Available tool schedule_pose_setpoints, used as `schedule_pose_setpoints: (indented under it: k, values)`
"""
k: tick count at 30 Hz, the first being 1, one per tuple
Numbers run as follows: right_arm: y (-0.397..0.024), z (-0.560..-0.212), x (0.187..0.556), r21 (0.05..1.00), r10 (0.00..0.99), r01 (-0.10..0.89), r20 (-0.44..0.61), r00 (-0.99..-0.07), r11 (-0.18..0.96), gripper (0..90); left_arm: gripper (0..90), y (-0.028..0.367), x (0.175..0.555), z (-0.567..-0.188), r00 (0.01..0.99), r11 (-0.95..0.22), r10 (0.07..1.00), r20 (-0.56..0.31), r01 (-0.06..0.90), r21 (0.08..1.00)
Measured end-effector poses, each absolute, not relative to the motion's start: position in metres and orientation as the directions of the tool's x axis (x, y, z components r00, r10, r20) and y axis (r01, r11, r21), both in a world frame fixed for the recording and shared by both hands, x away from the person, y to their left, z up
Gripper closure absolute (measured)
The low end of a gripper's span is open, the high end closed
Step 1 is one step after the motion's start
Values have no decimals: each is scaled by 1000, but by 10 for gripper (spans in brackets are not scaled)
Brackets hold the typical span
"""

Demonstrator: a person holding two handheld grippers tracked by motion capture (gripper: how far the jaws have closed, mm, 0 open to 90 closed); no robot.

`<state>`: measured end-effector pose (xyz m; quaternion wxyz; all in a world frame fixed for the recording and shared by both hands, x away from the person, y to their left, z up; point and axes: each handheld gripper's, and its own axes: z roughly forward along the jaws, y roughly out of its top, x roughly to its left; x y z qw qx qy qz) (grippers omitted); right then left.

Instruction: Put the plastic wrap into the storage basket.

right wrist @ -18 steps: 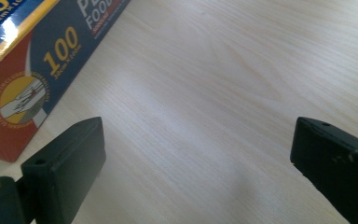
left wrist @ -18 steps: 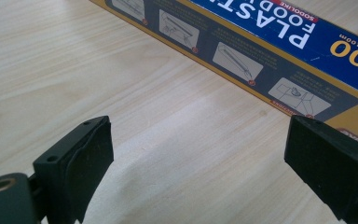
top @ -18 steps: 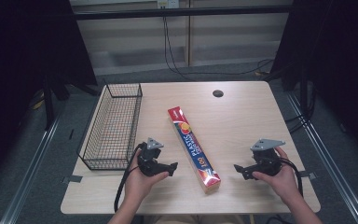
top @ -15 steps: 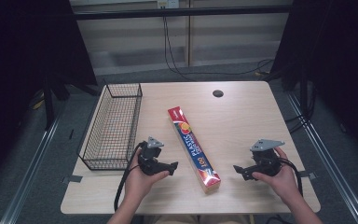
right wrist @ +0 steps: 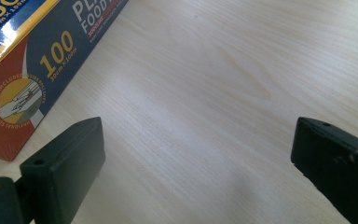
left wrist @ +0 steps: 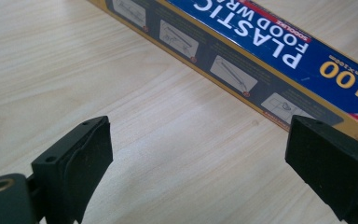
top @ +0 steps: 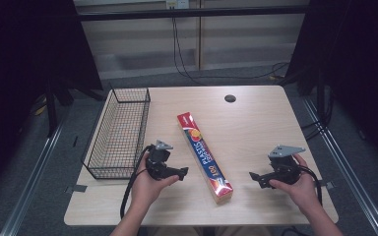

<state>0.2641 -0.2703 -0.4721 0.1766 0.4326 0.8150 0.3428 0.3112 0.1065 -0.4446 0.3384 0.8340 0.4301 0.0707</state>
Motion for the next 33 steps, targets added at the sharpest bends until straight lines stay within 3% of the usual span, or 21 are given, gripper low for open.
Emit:
schedule_pose_setpoints:
  k: [23, 33]
  values:
    - [-266, -472, 264, 724, 828, 575, 10, -560, 380, 26, 35, 58, 347, -430, 535, -320, 785, -312, 782, 536]
    - [-264, -472, 263, 730, 827, 572, 19, -563, 373, 27, 3, 37, 357, -430, 542, -347, 785, -301, 786, 511]
